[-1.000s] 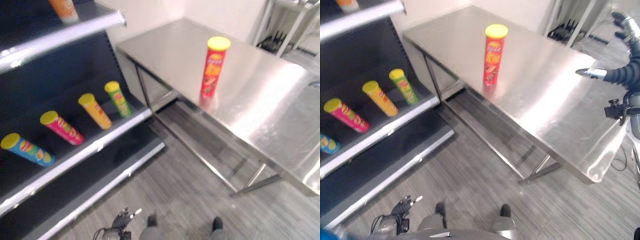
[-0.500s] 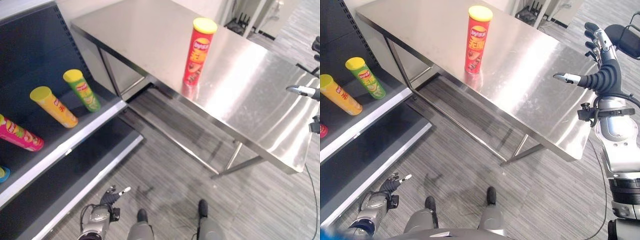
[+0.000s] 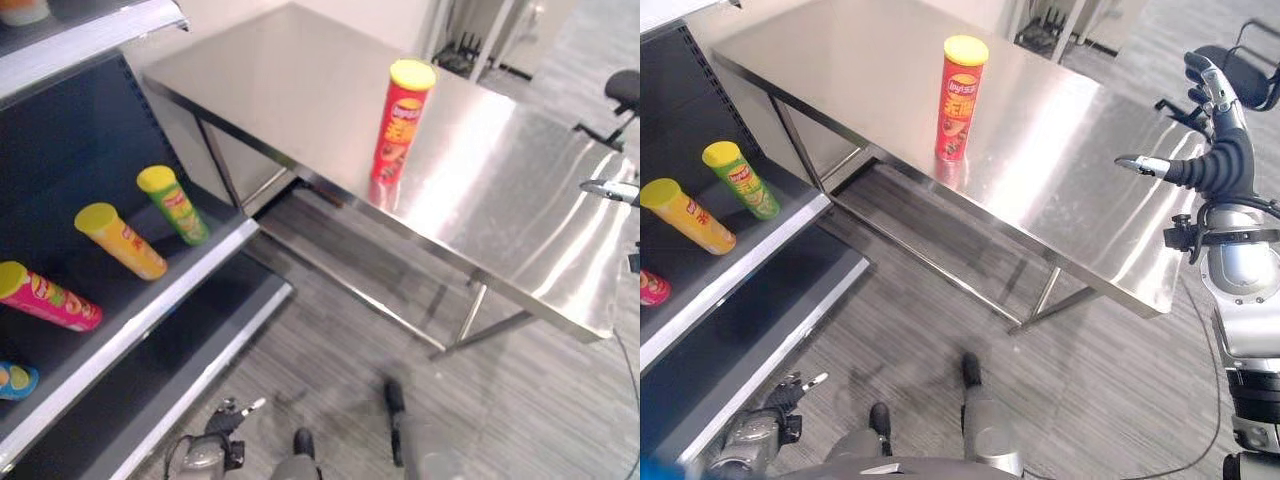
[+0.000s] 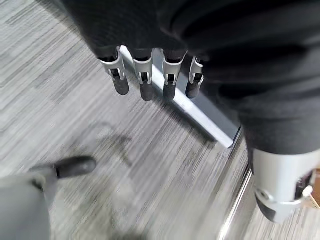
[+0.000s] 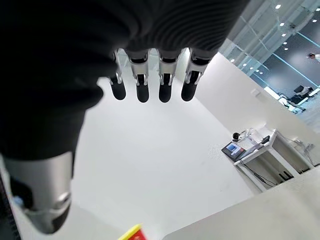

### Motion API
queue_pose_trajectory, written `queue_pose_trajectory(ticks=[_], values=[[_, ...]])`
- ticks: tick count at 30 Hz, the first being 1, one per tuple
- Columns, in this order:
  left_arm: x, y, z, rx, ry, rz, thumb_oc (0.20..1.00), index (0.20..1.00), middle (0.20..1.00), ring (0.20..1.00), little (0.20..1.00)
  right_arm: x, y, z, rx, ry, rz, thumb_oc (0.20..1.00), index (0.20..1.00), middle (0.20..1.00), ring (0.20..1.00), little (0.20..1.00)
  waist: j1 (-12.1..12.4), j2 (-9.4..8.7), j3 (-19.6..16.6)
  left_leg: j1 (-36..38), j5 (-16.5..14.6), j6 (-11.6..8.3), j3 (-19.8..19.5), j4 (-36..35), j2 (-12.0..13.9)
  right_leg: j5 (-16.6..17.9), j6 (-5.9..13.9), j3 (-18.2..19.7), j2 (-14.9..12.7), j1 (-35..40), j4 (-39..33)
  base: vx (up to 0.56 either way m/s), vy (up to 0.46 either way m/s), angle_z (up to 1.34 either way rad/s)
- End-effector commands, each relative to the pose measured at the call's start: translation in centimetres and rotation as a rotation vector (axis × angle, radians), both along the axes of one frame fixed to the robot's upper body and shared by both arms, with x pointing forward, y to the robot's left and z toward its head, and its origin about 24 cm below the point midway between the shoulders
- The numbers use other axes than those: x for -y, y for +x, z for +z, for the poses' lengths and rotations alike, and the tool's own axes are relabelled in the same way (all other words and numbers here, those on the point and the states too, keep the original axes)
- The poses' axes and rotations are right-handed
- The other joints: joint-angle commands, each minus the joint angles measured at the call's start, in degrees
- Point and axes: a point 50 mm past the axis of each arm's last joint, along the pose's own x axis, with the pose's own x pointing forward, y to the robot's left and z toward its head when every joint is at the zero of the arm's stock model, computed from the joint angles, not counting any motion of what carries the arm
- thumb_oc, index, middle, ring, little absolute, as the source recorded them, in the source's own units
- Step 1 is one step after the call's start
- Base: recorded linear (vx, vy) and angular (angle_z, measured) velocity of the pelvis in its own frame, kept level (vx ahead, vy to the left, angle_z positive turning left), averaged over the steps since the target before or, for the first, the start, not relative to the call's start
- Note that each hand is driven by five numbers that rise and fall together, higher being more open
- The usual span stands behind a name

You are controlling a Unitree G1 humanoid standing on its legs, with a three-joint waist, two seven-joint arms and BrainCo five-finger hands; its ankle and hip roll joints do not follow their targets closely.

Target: Put the goods on the table back onto the shelves and tidy them up.

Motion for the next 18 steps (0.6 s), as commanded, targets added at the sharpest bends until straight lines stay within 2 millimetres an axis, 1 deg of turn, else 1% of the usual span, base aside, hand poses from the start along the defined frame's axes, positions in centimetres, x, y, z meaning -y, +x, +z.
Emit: queue_pose_trajectory(ticks=[1,2,3,4,5,6,7,9,10,11,12,17,18], values=[[-1.6,2.0,1.6,0.083,0.073,-0.036,1.0,1.0,1.0,1.0,1.0,1.4,-1.2,3.5,0.16,-0.044,-0.081,1.0,1.0,1.0,1.0,1.0,1.2,-0.73,-1.5,2.5,-7.4,-2.5,-3.7,3.5,0.8,-4.7,0.9,-1.0,0.0,1.6,6.1,0.11,-0.098,1.07],[-1.5,2.0,1.6,0.082,0.073,-0.038,1.0,1.0,1.0,1.0,1.0,1.4,-1.2,3.5,0.159,-0.044,-0.082,1.0,1.0,1.0,1.0,1.0,1.1,-0.63,-1.5,2.5,-7.5,-2.57,-3.9,3.5,0.9,-4.8,0.84,-1.2,0.0,1.6,6.0,0.12,-0.098,0.56],[-1.4,1.9,1.5,0.081,0.068,-0.038,1.0,1.0,1.0,1.0,1.0,1.7,-1.5,3.5,0.155,-0.045,-0.093,1.0,1.0,1.0,1.0,1.0,0.9,-0.45,-1.9,2.5,-7.6,-3.04,-4.1,3.6,1.5,-5.1,0.62,-1.9,0.0,2.2,5.8,0.14,-0.15,0.37],[-0.8,2.0,1.3,0.073,0.058,-0.056,1.0,1.0,1.0,1.0,1.0,2.0,-1.9,3.6,0.162,-0.045,-0.101,1.0,1.0,1.0,1.0,1.0,0.5,-0.32,-2.5,2.3,-7.4,-3.89,-4.4,4.2,2.4,-5.6,-0.09,-3.5,0.1,3.3,5.4,0.14,-0.15,0.31],[-0.7,2.0,1.3,0.072,0.058,-0.057,1.0,1.0,1.0,1.0,1.0,2.0,-1.9,3.6,0.162,-0.046,-0.102,1.0,1.0,1.0,1.0,1.0,0.5,-0.18,-2.5,2.3,-7.5,-3.95,-4.6,4.3,2.6,-5.7,-0.15,-3.8,0.2,3.5,5.3,0.1,-0.16,0.3],[-0.5,1.9,1.1,0.067,0.055,-0.061,1.0,1.0,1.0,1.0,1.0,2.0,-2.0,3.7,0.162,-0.048,-0.1,1.0,1.0,1.0,1.0,1.0,0.2,-0.25,-2.7,2.1,-6.9,-4.49,-4.6,4.4,3.0,-5.7,-0.56,-4.5,0.1,3.7,5.3,0.02,-0.059,0.33],[-0.5,1.9,1.1,0.066,0.055,-0.061,1.0,1.0,1.0,1.0,1.0,2.0,-2.0,3.7,0.162,-0.048,-0.1,1.0,1.0,1.0,1.0,1.0,0.1,-0.24,-2.7,2.1,-6.9,-4.5,-4.7,4.4,3.0,-5.7,-0.56,-4.6,0.1,3.7,5.3,0.09,-0.14,0.27],[0.1,1.8,0.8,0.053,0.041,-0.069,1.0,1.0,1.0,1.0,1.0,2.2,-2.5,3.7,0.151,-0.068,-0.111,1.0,1.0,1.0,1.0,1.0,-0.3,0.44,-3.8,3.1,-6.8,-5.97,-4.0,3.9,5.4,-7.7,-1.62,-6.8,1.0,6.2,4.3,0.17,-0.154,0.32],[0.1,1.8,0.8,0.054,0.041,-0.071,1.0,1.0,1.0,1.0,1.0,2.2,-2.5,3.7,0.151,-0.068,-0.112,1.0,1.0,1.0,1.0,1.0,-0.4,0.29,-3.6,2.9,-6.3,-6.04,-4.2,3.8,5.2,-7.2,-1.7,-6.8,0.8,6.0,4.3,0.11,-0.104,0.48],[0.2,1.7,0.8,0.052,0.04,-0.069,1.0,1.0,1.0,1.0,1.0,2.3,-2.7,3.8,0.155,-0.067,-0.112,1.0,1.0,1.0,1.0,1.0,-0.6,0.36,-3.9,3.1,-6.0,-6.37,-4.1,3.5,5.6,-7.5,-1.88,-7.3,1.0,6.4,4.2,0.06,-0.102,0.49],[0.3,1.6,0.7,0.048,0.037,-0.069,1.0,1.0,1.0,1.0,1.0,2.3,-2.9,3.9,0.157,-0.064,-0.099,1.0,1.0,1.0,1.0,1.0,-0.7,0.53,-4.4,3.4,-5.4,-7.2,-3.8,2.9,6.6,-8.0,-2.28,-8.1,1.4,7.1,3.6,0.12,-0.127,0.33],[0.3,1.3,0.5,0.038,0.032,-0.067,1.0,1.0,1.0,1.0,1.0,2.0,-3.0,4.0,0.156,-0.052,-0.058,1.0,1.0,1.0,1.0,1.0,-0.7,0.78,-5.0,4.2,-4.9,-8.2,-3.1,2.2,7.7,-8.7,-2.86,-9.1,2.3,8.8,2.5,0.06,-0.081,0.13],[0.3,1.1,0.5,0.034,0.032,-0.06,1.0,1.0,1.0,1.0,1.0,1.6,-2.9,4.1,0.163,-0.04,-0.026,1.0,1.0,1.0,1.0,1.0,-0.5,0.88,-5.2,4.3,-4.7,-8.44,-3.0,2.1,8.0,-9.0,-3.08,-9.2,2.5,9.4,2.2,0.06,-0.077,0.09]])
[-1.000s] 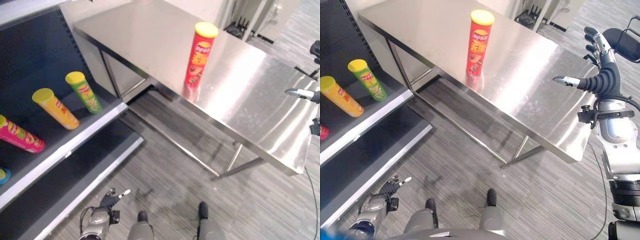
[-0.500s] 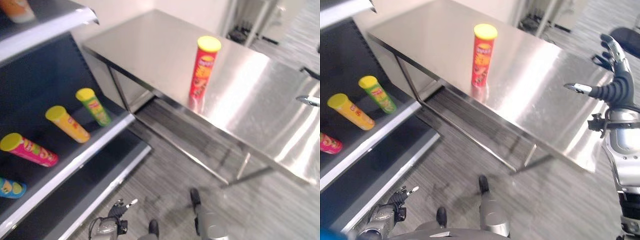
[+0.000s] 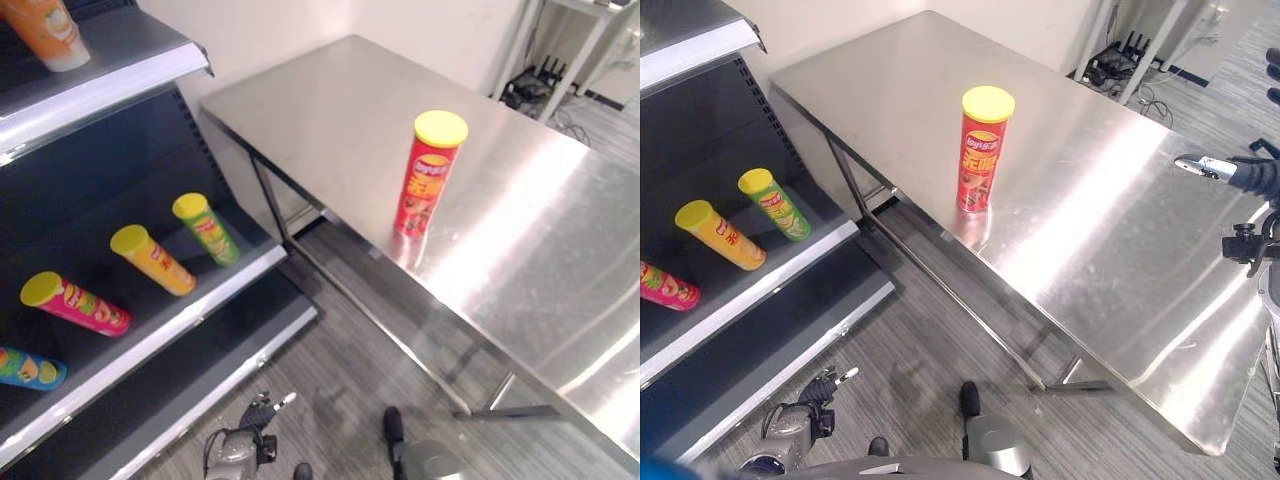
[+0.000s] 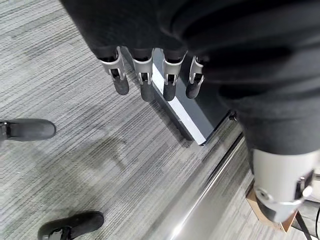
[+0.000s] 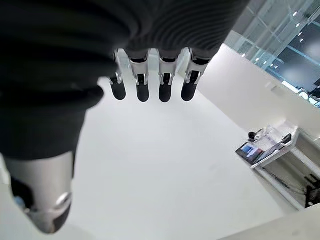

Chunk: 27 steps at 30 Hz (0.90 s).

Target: Put the goods on the table back onto the shelves and tidy them up.

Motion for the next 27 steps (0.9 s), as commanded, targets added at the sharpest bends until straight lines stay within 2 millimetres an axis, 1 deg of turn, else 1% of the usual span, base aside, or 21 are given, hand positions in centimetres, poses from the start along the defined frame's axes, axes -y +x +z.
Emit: queue_pose_trajectory(ticks=[1,4,5,10,11,18,22,27], values=[[-3.2,0.3,0.9,0.004,0.109,-0.023,1.0,1.0,1.0,1.0,1.0,-0.9,-0.8,2.1,0.115,0.001,0.087,1.0,1.0,1.0,1.0,1.0,1.2,-4.57,-3.3,0.3,-3.8,-0.76,1.6,5.2,-0.3,-10.6,4.01,1.2,-4.2,1.6,3.8,0.05,-0.07,0.06],[-3.4,0.1,0.9,0.002,0.111,-0.016,1.0,1.0,1.0,1.0,1.0,-1.0,-0.6,2.0,0.106,0.005,0.092,1.0,1.0,1.0,1.0,1.0,1.5,-4.5,-3.4,0.3,-3.3,-0.97,1.4,5.4,-0.1,-10.7,3.88,1.0,-4.0,2.1,3.5,0.01,-0.013,0.0],[-3.4,-0.2,0.8,-0.005,0.109,-0.013,1.0,1.0,1.0,1.0,1.0,-1.2,-0.2,1.7,0.085,0.006,0.105,1.0,1.0,1.0,1.0,1.0,1.9,-4.43,-3.5,0.6,-3.2,-1.04,1.5,5.3,0.1,-10.8,3.81,0.8,-4.0,2.8,3.1,0.05,-0.044,-0.01],[-3.6,-1.0,0.6,-0.022,0.107,-0.006,1.0,1.0,1.0,1.0,1.0,-1.9,0.5,1.1,0.055,0.035,0.163,1.0,1.0,1.0,1.0,1.0,2.7,-4.04,-3.6,1.0,-3.5,-0.86,1.3,4.8,0.1,-11.2,3.58,0.4,-4.1,3.5,3.2,0.01,-0.006,0.0],[-2.5,-3.3,0.7,-0.03,0.137,-0.205,1.0,1.0,1.0,1.0,1.0,2.3,1.1,0.0,-0.017,0.01,-0.123,1.0,1.0,1.0,1.0,1.0,7.6,-0.31,-0.8,-1.1,-0.4,-2.8,10.8,8.1,4.9,-9.2,5.92,-10.1,-8.7,5.6,2.1,0.0,0.0,0.0],[-2.7,-3.6,0.8,-0.029,0.134,-0.196,1.0,1.0,1.0,1.0,1.0,2.8,0.9,0.0,-0.014,-0.001,-0.157,1.0,1.0,1.0,1.0,1.0,8.0,-0.28,-0.9,-0.8,-0.5,-2.79,10.9,6.7,4.8,-9.0,6.03,-10.8,-8.9,6.0,1.9,0.0,0.01,0.18],[-2.7,-4.1,0.6,-0.043,0.13,-0.196,1.0,1.0,1.0,1.0,1.0,2.8,0.7,0.0,-0.016,-0.011,-0.163,1.0,1.0,1.0,1.0,1.0,8.3,-0.37,-0.8,-0.6,-0.4,-2.71,10.9,6.1,4.5,-8.8,6.22,-11.2,-9.3,6.1,2.0,-0.02,0.019,0.09],[-2.9,-4.4,0.7,-0.042,0.124,-0.187,1.0,1.0,1.0,1.0,1.0,2.6,1.3,-0.2,-0.046,0.001,-0.128,1.0,1.0,1.0,1.0,1.0,8.9,-0.75,-0.8,-0.8,-0.5,-2.55,10.7,5.8,4.2,-8.4,6.44,-11.2,-9.7,5.9,2.0,-0.01,0.006,0.02]])
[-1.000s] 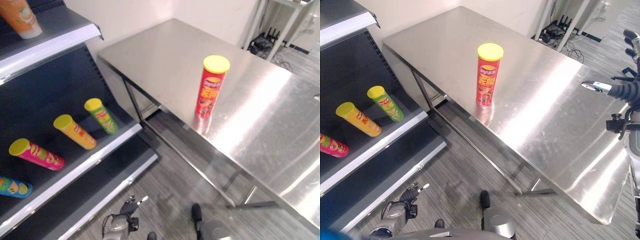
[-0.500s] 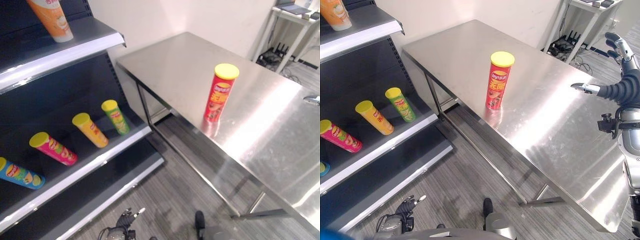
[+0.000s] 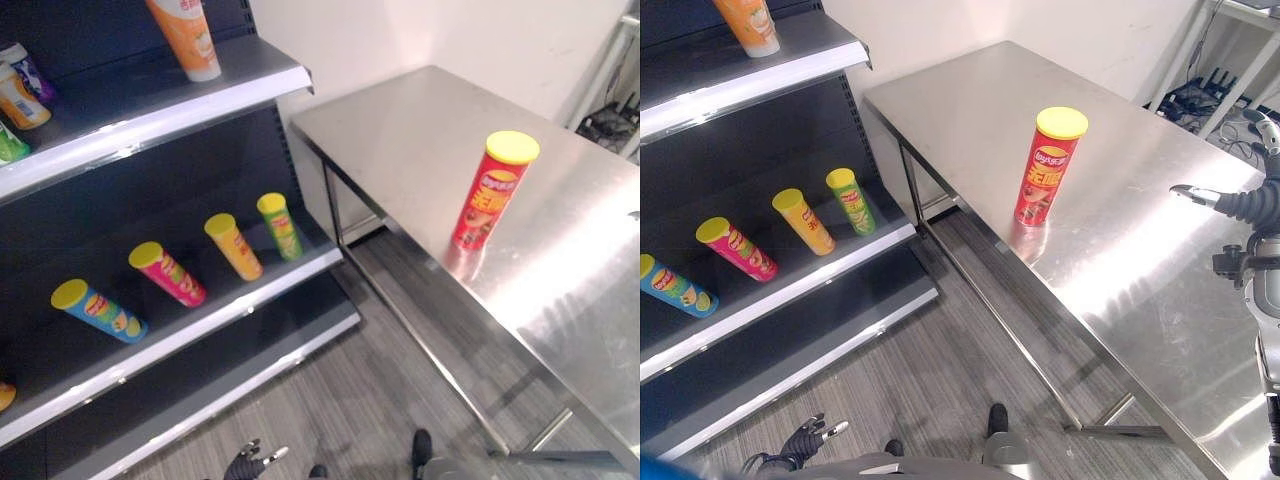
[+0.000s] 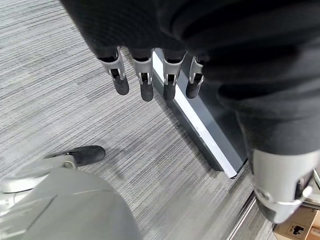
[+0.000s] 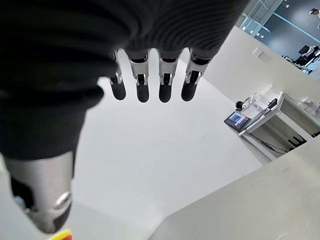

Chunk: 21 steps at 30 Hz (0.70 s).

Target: Put the goods on the table back onto the shelves and tidy them up.

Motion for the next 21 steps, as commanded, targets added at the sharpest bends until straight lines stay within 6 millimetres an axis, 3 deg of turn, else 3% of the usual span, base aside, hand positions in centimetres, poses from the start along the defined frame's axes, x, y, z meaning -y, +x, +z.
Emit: queue_pose_trajectory(ticks=[1,11,21], values=[[-1.8,3.0,1.6,0.086,0.067,-0.088,1.0,1.0,1.0,1.0,1.0,-0.4,0.0,3.9,0.138,-0.06,0.029,1.0,1.0,1.0,1.0,1.0,1.3,-3.18,0.1,-1.5,-1.3,-2.21,3.6,5.3,4.2,-7.6,4.7,-6.0,-6.0,2.9,2.1,0.0,0.0,0.0],[-1.4,2.8,1.7,0.104,0.035,-0.088,1.0,1.0,1.0,1.0,1.0,-1.6,1.7,5.1,0.104,-0.042,0.158,1.0,1.0,1.0,1.0,1.0,2.6,-3.66,0.3,-2.0,-0.5,-2.54,3.0,5.1,4.2,-7.7,4.52,-7.1,-6.1,3.5,1.9,-0.01,-0.012,0.05],[-0.8,3.1,2.1,0.13,-0.001,-0.121,1.0,1.0,1.0,1.0,1.0,-3.2,3.5,4.3,0.005,0.049,0.324,1.0,1.0,1.0,1.0,1.0,4.0,-3.33,0.3,-2.6,0.3,-3.06,2.0,4.6,4.3,-7.9,4.44,-9.1,-6.6,4.4,2.0,0.0,-0.009,0.09]])
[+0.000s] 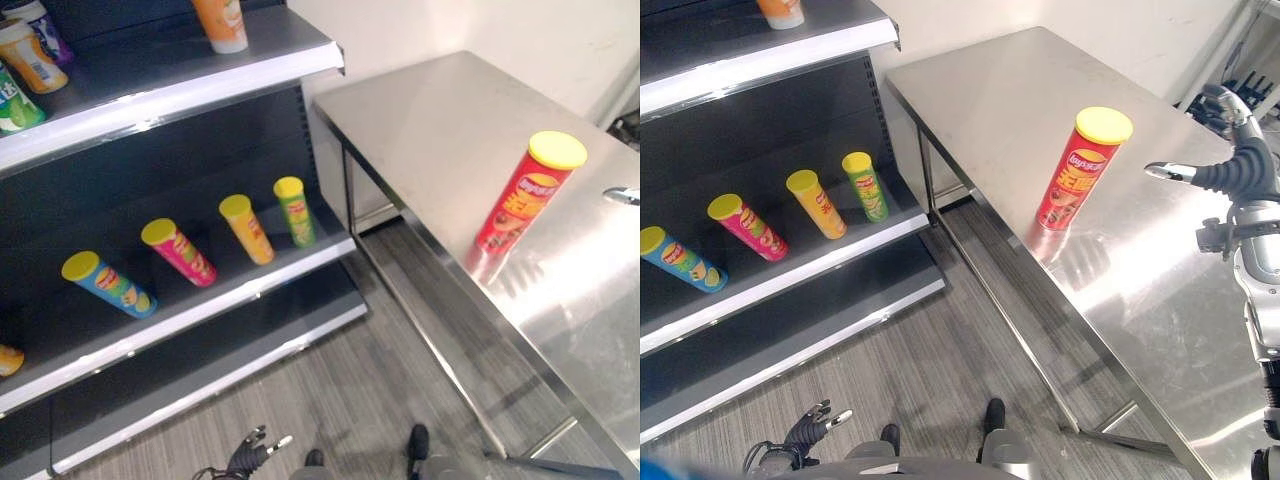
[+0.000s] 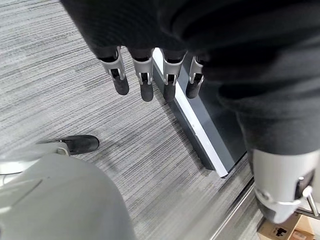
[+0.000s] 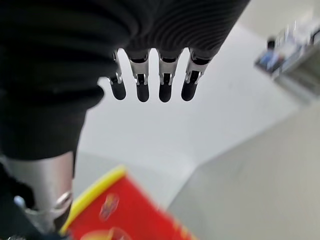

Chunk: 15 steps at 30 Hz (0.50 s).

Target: Put the goods on the table back onto the shelves and tidy them up.

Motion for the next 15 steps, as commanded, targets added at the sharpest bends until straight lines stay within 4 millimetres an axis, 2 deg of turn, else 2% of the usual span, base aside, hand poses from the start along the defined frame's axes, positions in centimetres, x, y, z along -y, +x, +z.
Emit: queue_pose_trajectory(ticks=[1,6,15], values=[[-1.4,1.33,1.07,0.043,0.044,-0.079,1.0,1.0,1.0,1.0,1.0,-0.73,0.24,2.93,0.084,-0.031,0.067,1.0,1.0,1.0,1.0,1.0,1.3,-2.85,-1.5,-2.0,0.1,-3.03,4.6,4.4,4.6,-7.6,4.23,-6.1,-5.9,3.1,2.0,0.0,-0.004,0.05],[-0.98,1.46,1.21,0.056,0.025,-0.093,1.0,1.0,1.0,1.0,1.0,-1.12,0.25,3.0,0.069,-0.043,0.099,1.0,1.0,1.0,1.0,1.0,1.6,-2.72,-1.5,-2.4,0.3,-3.14,4.2,4.4,4.7,-7.6,4.27,-6.9,-6.1,3.3,1.9,0.0,-0.006,0.09],[-0.99,1.54,1.41,0.066,0.021,-0.094,1.0,1.0,1.0,1.0,1.0,-0.7,0.64,2.89,0.056,-0.072,0.052,1.0,1.0,1.0,1.0,1.0,2.0,-2.66,-1.6,-2.4,0.6,-3.21,4.2,4.1,4.7,-7.7,4.22,-7.1,-6.0,3.5,1.7,0.0,-0.001,0.03]])
